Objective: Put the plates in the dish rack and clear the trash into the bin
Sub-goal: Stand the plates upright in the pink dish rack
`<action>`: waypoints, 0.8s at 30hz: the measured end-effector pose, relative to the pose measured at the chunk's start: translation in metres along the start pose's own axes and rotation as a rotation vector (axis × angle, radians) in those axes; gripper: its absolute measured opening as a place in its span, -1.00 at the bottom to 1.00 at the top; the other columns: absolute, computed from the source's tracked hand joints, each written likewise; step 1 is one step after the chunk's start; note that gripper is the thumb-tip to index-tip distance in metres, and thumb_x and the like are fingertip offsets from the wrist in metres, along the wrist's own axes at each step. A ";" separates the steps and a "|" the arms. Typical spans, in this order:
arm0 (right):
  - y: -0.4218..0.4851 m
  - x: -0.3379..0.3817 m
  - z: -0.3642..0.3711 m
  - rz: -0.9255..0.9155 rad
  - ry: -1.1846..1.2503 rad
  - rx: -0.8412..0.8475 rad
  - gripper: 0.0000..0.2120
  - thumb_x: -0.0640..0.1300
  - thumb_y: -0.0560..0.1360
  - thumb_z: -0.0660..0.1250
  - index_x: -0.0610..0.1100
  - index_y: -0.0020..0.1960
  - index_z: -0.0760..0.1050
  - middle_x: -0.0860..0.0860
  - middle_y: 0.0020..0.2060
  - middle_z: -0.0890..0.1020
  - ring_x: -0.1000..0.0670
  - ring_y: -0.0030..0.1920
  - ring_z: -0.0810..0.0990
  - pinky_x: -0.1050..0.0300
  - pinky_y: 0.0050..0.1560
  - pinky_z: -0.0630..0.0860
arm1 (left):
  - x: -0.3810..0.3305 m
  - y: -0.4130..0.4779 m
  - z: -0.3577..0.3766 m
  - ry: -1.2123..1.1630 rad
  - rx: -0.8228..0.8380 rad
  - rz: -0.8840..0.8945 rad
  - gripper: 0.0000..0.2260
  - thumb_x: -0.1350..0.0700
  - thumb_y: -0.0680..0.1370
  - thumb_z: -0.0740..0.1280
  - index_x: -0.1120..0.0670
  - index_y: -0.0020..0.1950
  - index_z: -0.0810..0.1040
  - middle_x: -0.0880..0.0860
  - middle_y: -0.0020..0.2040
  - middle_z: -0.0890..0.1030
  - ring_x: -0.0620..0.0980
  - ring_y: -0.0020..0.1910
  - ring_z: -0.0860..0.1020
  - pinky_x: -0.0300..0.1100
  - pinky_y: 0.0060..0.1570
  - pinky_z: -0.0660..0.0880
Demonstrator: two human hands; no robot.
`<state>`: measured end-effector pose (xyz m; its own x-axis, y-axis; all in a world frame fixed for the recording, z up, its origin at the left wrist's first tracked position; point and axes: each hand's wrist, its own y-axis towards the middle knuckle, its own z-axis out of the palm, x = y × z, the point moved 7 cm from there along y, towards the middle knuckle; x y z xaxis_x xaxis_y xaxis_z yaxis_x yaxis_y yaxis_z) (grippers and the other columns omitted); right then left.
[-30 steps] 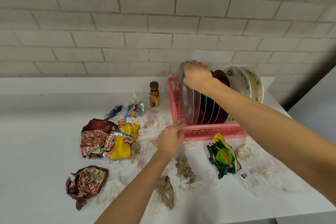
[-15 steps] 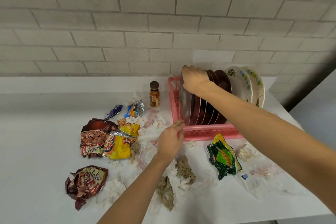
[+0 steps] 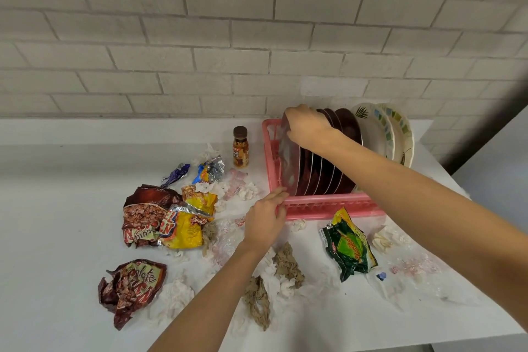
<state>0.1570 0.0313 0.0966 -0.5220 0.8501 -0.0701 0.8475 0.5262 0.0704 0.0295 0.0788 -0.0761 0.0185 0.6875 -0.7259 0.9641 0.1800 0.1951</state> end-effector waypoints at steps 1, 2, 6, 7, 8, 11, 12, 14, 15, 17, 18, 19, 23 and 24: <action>-0.002 0.001 -0.003 -0.007 -0.002 -0.005 -0.79 -0.25 0.54 0.26 -0.25 0.17 0.45 -0.18 0.09 0.51 -0.22 0.08 0.53 0.06 -0.13 0.34 | 0.000 0.000 0.000 -0.001 0.002 0.000 -0.67 0.17 0.59 0.23 -0.06 0.30 0.58 -0.25 0.38 0.46 -0.05 -0.03 0.64 -0.11 0.12 0.54; -0.005 0.003 -0.006 -0.015 -0.011 -0.015 -0.79 -0.22 0.54 0.26 -0.25 0.16 0.45 -0.18 0.08 0.52 -0.23 0.07 0.54 0.05 -0.13 0.34 | 0.001 0.000 0.001 0.002 0.004 -0.001 -0.67 0.17 0.59 0.23 -0.06 0.30 0.58 -0.25 0.37 0.46 -0.05 -0.03 0.64 -0.11 0.12 0.54; -0.017 0.012 -0.015 -0.068 -0.056 -0.059 -0.79 -0.19 0.55 0.23 -0.25 0.15 0.45 -0.18 0.02 0.55 -0.22 0.00 0.56 0.04 -0.17 0.36 | 0.000 0.000 0.000 0.034 0.013 0.006 -0.68 0.13 0.60 0.24 -0.07 0.32 0.57 -0.25 0.39 0.45 -0.04 -0.05 0.64 -0.13 0.10 0.54; -0.019 0.013 -0.015 -0.074 -0.056 -0.064 -0.80 -0.22 0.53 0.23 -0.25 0.14 0.45 -0.18 0.00 0.55 -0.22 -0.01 0.56 0.03 -0.18 0.36 | -0.001 0.000 -0.001 0.058 0.020 0.019 -0.69 0.12 0.61 0.23 -0.07 0.32 0.56 -0.25 0.39 0.45 -0.05 -0.05 0.64 -0.13 0.09 0.54; -0.020 0.013 -0.015 -0.079 -0.053 -0.064 -0.80 -0.26 0.51 0.25 -0.24 0.13 0.46 -0.17 -0.01 0.55 -0.22 -0.01 0.56 0.03 -0.19 0.38 | -0.002 0.000 -0.002 0.084 0.024 0.037 -0.70 0.10 0.62 0.23 -0.07 0.33 0.55 -0.25 0.39 0.45 -0.05 -0.04 0.64 -0.12 0.08 0.55; -0.024 0.010 -0.010 -0.078 0.001 -0.048 -0.85 -0.30 0.45 0.28 -0.21 0.01 0.51 -0.13 -0.08 0.55 -0.21 -0.06 0.57 0.00 -0.21 0.48 | -0.005 0.002 -0.005 0.132 0.031 0.081 -0.71 0.08 0.63 0.23 -0.07 0.33 0.55 -0.22 0.37 0.47 -0.07 0.03 0.63 -0.09 0.05 0.56; -0.026 0.008 -0.009 -0.077 0.032 -0.048 -0.89 -0.28 0.45 0.28 -0.19 -0.03 0.52 -0.12 -0.11 0.56 -0.20 -0.09 0.58 -0.02 -0.20 0.51 | -0.006 0.003 -0.006 0.145 0.031 0.084 -0.71 0.08 0.63 0.23 -0.07 0.32 0.56 -0.22 0.37 0.48 -0.07 0.05 0.62 -0.09 0.05 0.56; -0.033 0.004 -0.010 -0.075 0.110 -0.069 -0.92 -0.22 0.47 0.27 -0.15 -0.08 0.54 -0.06 -0.18 0.56 -0.15 -0.15 0.58 0.02 -0.22 0.50 | -0.007 0.005 -0.008 0.165 0.034 0.081 -0.73 0.06 0.62 0.25 -0.08 0.31 0.57 -0.20 0.34 0.51 -0.08 0.07 0.62 -0.09 0.05 0.56; -0.038 0.000 -0.011 -0.076 0.164 -0.083 -0.91 -0.20 0.49 0.27 -0.12 -0.10 0.56 0.00 -0.23 0.55 -0.10 -0.19 0.57 0.07 -0.25 0.46 | -0.007 0.006 -0.008 0.170 0.033 0.080 -0.73 0.04 0.62 0.25 -0.08 0.30 0.57 -0.20 0.33 0.52 -0.08 0.06 0.62 -0.08 0.05 0.57; -0.051 -0.007 -0.013 -0.102 0.330 -0.103 -0.89 -0.18 0.51 0.28 -0.09 -0.15 0.56 0.09 -0.36 0.52 0.02 -0.31 0.54 0.12 -0.31 0.42 | -0.006 0.008 -0.008 0.172 0.031 0.079 -0.75 0.03 0.62 0.26 -0.09 0.28 0.59 -0.20 0.31 0.54 -0.08 0.04 0.62 -0.09 0.03 0.57; -0.059 -0.010 -0.014 -0.122 0.447 -0.120 -0.88 -0.19 0.52 0.29 -0.09 -0.17 0.57 0.09 -0.41 0.51 0.08 -0.36 0.50 0.13 -0.31 0.43 | -0.005 0.008 -0.008 0.171 0.030 0.078 -0.75 0.02 0.62 0.27 -0.09 0.27 0.59 -0.20 0.31 0.54 -0.08 0.01 0.63 -0.09 0.01 0.57; -0.068 -0.016 -0.015 -0.134 0.579 -0.141 -0.87 -0.20 0.52 0.30 -0.10 -0.18 0.57 0.07 -0.44 0.52 0.11 -0.41 0.47 0.18 -0.30 0.43 | -0.005 0.008 -0.008 0.168 0.027 0.079 -0.75 0.02 0.61 0.27 -0.09 0.26 0.60 -0.21 0.31 0.54 -0.08 -0.01 0.63 -0.10 0.00 0.57; -0.111 -0.053 0.001 -0.018 1.082 -0.199 -0.85 -0.25 0.57 0.29 -0.24 -0.16 0.55 -0.08 -0.50 0.46 0.05 -0.53 0.37 0.20 -0.45 0.34 | -0.007 0.006 -0.010 0.158 0.010 0.083 -0.76 0.01 0.62 0.28 -0.09 0.25 0.61 -0.22 0.29 0.55 -0.07 -0.05 0.64 -0.11 -0.05 0.57; -0.122 -0.065 0.010 0.017 1.136 -0.216 -0.84 -0.26 0.58 0.28 -0.27 -0.16 0.54 -0.16 -0.51 0.44 0.00 -0.55 0.35 0.15 -0.47 0.33 | -0.009 0.006 -0.011 0.158 0.010 0.086 -0.76 0.01 0.62 0.28 -0.09 0.25 0.61 -0.22 0.29 0.55 -0.07 -0.06 0.64 -0.12 -0.06 0.57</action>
<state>0.0885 -0.0883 0.0829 -0.3897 0.3300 0.8598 0.8782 0.4142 0.2391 0.0323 0.0815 -0.0618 0.0600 0.8022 -0.5941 0.9635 0.1091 0.2446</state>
